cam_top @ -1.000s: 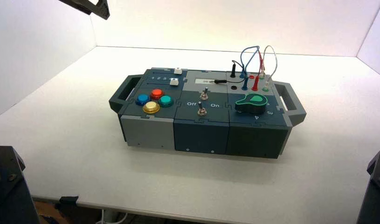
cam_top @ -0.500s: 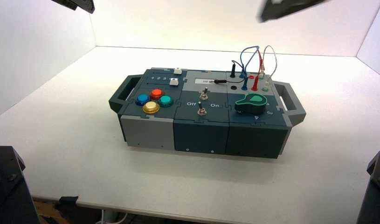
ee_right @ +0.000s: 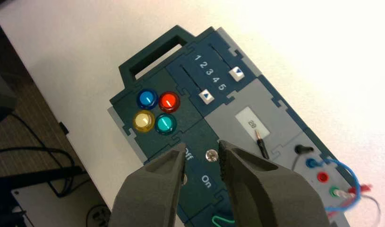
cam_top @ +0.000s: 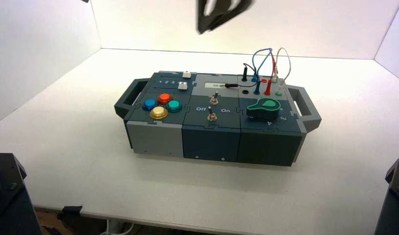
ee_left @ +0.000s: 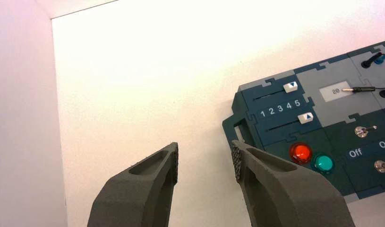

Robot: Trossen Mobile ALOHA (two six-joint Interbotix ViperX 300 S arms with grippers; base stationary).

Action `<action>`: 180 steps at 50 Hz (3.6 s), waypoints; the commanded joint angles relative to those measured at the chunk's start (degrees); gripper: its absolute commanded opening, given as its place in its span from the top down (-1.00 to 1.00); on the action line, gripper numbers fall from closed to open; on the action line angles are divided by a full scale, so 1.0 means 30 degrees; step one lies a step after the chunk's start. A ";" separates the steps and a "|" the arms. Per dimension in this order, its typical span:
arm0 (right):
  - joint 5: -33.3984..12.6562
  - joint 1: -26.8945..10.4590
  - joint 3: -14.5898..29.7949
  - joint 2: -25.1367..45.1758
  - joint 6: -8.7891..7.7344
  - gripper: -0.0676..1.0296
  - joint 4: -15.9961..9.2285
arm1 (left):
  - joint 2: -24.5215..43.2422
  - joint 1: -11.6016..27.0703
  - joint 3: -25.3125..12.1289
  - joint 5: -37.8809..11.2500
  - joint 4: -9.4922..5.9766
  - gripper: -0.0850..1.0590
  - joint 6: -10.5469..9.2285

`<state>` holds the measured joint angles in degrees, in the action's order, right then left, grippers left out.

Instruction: Push the red button with the right gripper.

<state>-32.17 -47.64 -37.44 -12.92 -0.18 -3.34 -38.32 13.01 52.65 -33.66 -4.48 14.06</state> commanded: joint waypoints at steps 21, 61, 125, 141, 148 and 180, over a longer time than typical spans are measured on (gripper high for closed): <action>0.0000 -0.0791 0.2842 0.4189 -0.0088 0.91 -0.0029 | -0.0029 -0.0352 -0.0264 0.0205 -0.0029 -0.20 -0.0059; -0.0410 -0.2051 0.4980 0.8350 -0.0322 0.91 -0.0059 | 0.0000 -0.0352 -0.0264 0.0176 -0.0029 -0.20 -0.0059; -0.0410 -0.1670 0.5801 1.0078 -0.0322 0.91 0.0029 | 0.0000 -0.0352 -0.0234 0.0176 -0.0029 -0.20 -0.0029; -0.0645 -0.1670 0.5361 0.8789 -0.0322 0.90 0.0381 | 0.0029 -0.0352 -0.0234 0.0176 -0.0029 -0.20 -0.0059; -0.1084 -0.1670 0.5039 0.7295 -0.0293 0.51 0.0557 | 0.0059 -0.0352 -0.0234 0.0176 -0.0059 -0.20 -0.0059; -0.3867 -0.1670 0.0879 -0.4746 0.0293 -0.46 0.0967 | 0.0908 0.0205 -0.0234 0.0176 -0.0029 -0.20 0.0000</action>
<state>-44.03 -52.73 -33.57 -22.59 0.00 -0.44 -35.60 13.45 52.73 -33.57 -4.57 14.06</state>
